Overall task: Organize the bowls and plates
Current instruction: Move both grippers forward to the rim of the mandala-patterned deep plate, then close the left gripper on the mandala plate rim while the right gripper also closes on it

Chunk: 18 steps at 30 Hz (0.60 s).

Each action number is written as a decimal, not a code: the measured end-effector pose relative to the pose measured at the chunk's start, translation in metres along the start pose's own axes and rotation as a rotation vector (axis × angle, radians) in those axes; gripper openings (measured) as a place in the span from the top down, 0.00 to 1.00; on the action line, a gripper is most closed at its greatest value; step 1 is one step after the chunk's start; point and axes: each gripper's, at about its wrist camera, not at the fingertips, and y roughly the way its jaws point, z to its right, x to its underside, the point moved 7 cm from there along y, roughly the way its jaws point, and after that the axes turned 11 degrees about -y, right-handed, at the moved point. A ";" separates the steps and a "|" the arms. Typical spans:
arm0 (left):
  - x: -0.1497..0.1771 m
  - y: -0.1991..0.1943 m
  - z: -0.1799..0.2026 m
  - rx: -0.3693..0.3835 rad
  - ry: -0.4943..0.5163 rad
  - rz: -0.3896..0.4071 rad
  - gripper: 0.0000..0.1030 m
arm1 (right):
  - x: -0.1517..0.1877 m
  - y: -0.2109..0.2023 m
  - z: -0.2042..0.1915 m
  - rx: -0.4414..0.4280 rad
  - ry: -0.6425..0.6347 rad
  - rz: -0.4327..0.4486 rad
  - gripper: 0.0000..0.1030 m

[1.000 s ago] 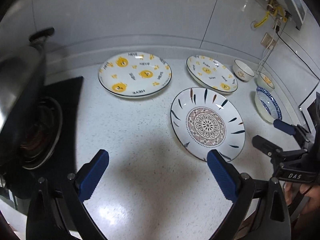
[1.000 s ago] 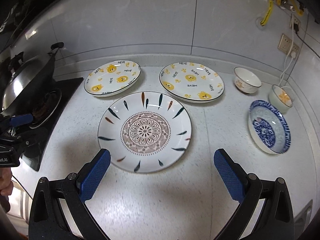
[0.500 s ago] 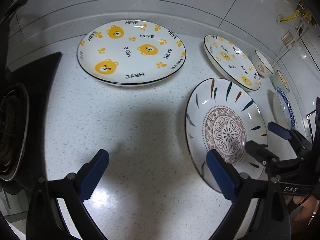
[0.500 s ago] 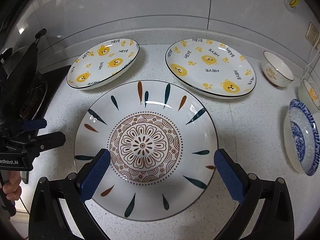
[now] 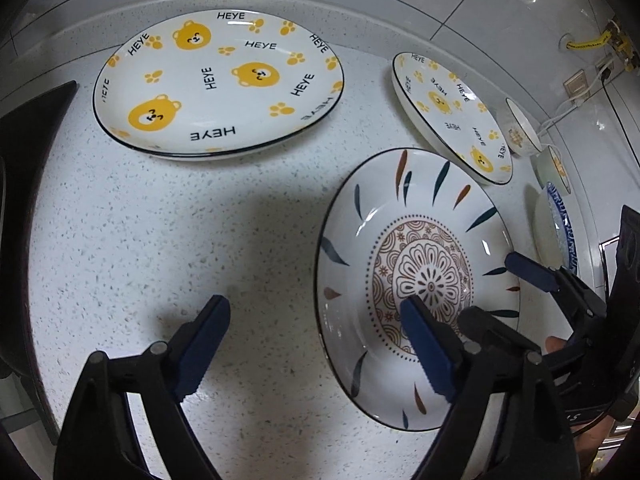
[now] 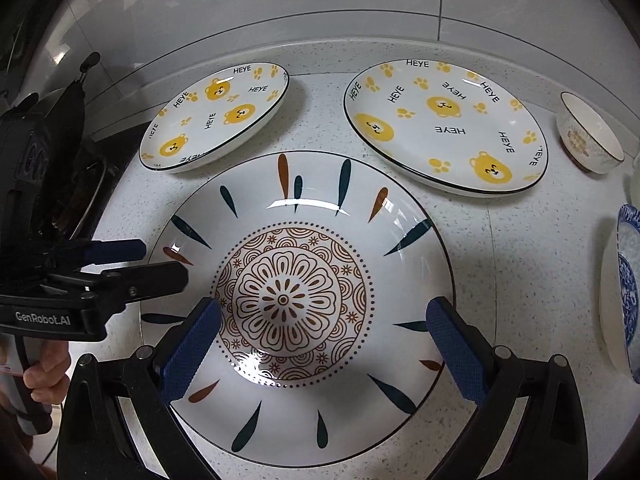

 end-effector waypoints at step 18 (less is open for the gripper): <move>-0.006 0.008 -0.004 0.130 -0.113 -0.028 0.15 | 0.006 0.013 -0.001 -0.091 -0.027 -0.041 0.55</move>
